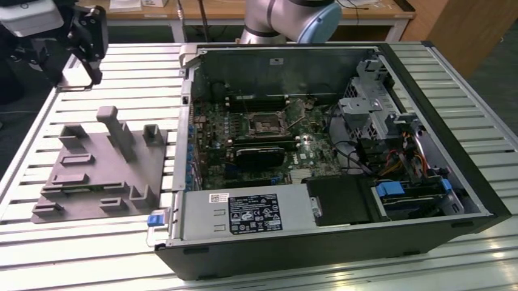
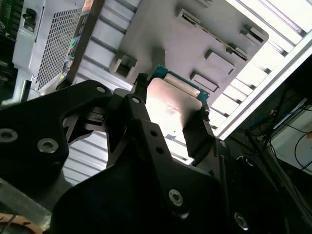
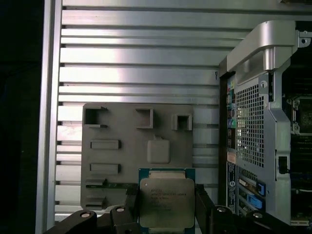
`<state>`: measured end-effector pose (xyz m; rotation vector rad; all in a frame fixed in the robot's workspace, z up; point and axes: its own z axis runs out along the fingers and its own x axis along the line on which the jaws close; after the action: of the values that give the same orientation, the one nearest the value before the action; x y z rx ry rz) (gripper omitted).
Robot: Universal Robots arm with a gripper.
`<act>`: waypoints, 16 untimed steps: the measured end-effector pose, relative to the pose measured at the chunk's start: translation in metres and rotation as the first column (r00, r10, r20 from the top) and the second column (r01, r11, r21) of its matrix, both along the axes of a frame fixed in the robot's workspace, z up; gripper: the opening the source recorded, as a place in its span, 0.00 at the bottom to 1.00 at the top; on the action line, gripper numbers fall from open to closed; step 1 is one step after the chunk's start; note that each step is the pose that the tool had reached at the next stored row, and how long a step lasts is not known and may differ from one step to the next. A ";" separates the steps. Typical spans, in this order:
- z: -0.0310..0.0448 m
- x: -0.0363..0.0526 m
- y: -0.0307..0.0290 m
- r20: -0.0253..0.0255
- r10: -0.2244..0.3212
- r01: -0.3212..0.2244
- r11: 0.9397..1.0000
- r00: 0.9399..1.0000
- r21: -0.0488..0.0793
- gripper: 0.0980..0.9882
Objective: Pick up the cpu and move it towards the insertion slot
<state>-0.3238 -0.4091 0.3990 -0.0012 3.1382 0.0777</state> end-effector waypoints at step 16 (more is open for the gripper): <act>0.0049 0.0555 0.0000 -0.001 0.000 0.000 1.000 1.000 0.000 0.50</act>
<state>-0.2683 -0.4091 0.4040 -0.0011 3.1392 0.0784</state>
